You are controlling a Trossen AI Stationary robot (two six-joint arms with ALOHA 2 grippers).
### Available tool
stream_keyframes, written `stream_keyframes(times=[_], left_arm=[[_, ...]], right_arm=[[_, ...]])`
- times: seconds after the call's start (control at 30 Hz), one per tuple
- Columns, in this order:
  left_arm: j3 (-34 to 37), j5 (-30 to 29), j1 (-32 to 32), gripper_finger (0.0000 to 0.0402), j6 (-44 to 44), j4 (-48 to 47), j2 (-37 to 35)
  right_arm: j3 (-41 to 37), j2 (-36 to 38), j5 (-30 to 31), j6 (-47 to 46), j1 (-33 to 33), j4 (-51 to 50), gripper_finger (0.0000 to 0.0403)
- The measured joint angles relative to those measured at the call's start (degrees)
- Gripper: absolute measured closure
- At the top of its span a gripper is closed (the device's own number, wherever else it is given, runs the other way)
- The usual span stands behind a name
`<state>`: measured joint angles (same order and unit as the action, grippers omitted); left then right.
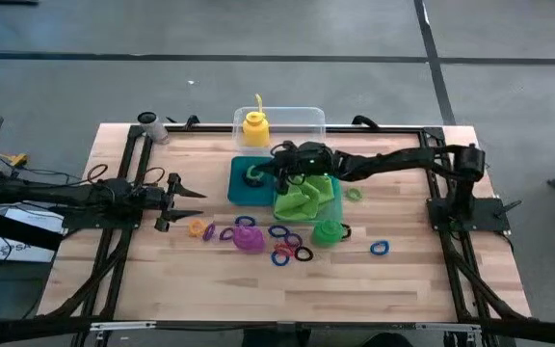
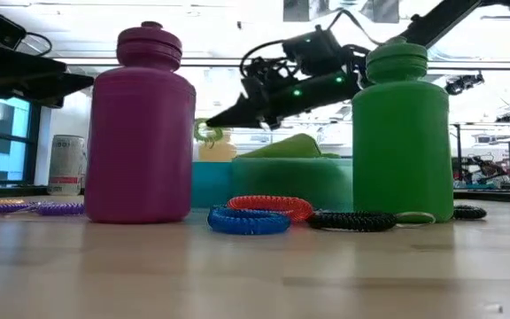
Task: Pick & Place Sports Items
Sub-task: Put the bottom green spring keychain into the blue bin, then put the green spring keychain into the blue bin
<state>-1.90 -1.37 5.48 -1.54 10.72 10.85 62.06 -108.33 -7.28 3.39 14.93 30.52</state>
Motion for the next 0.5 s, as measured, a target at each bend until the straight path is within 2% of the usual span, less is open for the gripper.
stream_keyframes(times=[0.2, 0.5], left_arm=[[0.0, 0.0, 0.0, 0.0165, 0.0, 0.0, 0.0], [0.0, 0.0, 0.0, 0.0165, 0.0, 0.0, 0.0]], right_arm=[[0.0, 0.0, -0.4, -0.6, 0.3, 1.0, 0.0391], [0.0, 0.0, 0.8, 0.5, 0.2, 1.0, 0.0287]])
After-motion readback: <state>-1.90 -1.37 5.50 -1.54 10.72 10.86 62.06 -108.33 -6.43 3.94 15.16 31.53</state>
